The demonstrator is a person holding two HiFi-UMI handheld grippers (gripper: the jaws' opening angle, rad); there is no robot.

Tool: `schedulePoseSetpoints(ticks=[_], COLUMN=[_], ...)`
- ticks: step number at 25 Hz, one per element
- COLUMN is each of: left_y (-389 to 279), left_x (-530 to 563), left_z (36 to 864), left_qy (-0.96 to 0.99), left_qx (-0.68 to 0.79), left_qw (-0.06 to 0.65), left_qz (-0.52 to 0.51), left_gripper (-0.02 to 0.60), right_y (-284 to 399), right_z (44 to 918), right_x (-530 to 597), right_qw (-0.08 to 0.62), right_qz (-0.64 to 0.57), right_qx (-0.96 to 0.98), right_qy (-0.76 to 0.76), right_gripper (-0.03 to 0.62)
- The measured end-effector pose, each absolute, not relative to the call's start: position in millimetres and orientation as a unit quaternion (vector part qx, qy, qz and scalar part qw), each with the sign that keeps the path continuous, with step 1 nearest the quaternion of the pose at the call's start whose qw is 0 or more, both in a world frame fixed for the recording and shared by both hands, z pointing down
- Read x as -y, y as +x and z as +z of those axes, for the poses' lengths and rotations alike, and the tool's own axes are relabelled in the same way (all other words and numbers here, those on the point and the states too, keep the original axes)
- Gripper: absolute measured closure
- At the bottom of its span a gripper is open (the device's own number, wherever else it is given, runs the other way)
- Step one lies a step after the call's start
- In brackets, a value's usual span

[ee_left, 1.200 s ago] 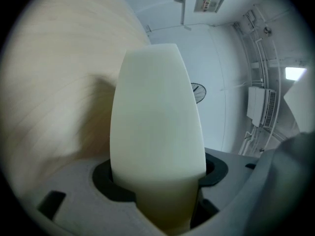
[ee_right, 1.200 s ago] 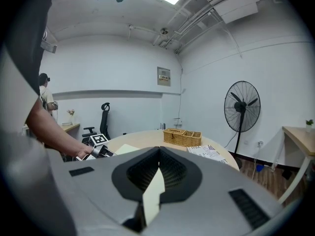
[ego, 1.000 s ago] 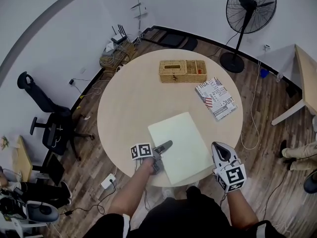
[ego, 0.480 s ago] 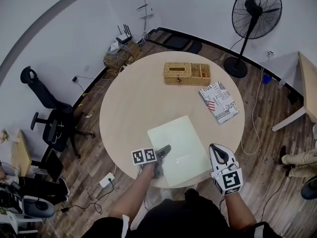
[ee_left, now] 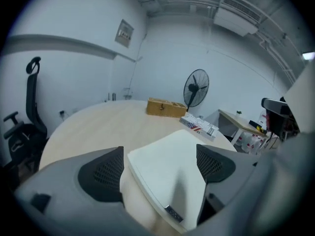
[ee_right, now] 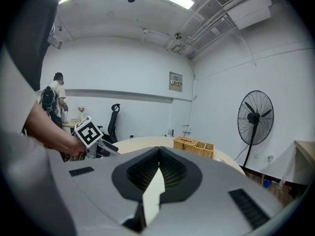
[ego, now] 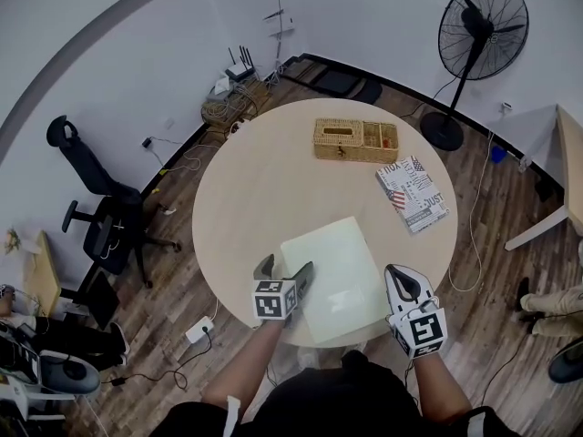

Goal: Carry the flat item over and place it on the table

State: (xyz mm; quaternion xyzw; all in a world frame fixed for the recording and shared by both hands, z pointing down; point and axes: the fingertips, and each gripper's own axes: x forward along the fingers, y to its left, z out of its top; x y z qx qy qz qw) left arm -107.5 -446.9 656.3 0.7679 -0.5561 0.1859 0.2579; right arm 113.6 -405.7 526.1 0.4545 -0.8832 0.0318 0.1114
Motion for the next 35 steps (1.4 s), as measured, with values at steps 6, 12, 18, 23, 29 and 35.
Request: schedulePoseSetpoints(ticks=[6, 12, 18, 23, 29, 35], left_y=[-106.0, -124.4, -136.2, -120.6, -117.7, -125.8], left_x=[439.3, 425.0, 410.9, 399.7, 391.9, 388.0], left_z=[582.8, 538.9, 522.0, 512.8, 512.5, 510.0], left_qy=[0.79, 0.772, 0.766, 0.782, 0.789, 0.784], left_qx=[0.578, 0.619, 0.631, 0.614, 0.606, 0.612], left_qw=[0.128, 0.116, 0.098, 0.05, 0.062, 0.068], left_qz=[0.161, 0.091, 0.07, 0.093, 0.082, 0.077], left_gripper=[0.15, 0.343, 0.574, 0.574, 0.572, 0.572], right_y=[99.4, 88.2, 75.0, 70.8, 64.3, 63.3], right_z=[522.6, 519.4, 512.0, 503.9, 497.6, 497.8], right_x=[412.2, 417.8, 418.6, 420.5, 419.7, 418.0], right_qw=[0.106, 0.106, 0.097, 0.1, 0.097, 0.096], right_qz=[0.033, 0.03, 0.016, 0.003, 0.003, -0.001], right_qx=[0.889, 0.895, 0.897, 0.895, 0.896, 0.897], right_qy=[0.443, 0.432, 0.43, 0.436, 0.433, 0.43], right_gripper=[0.595, 0.595, 0.595, 0.597, 0.597, 0.597])
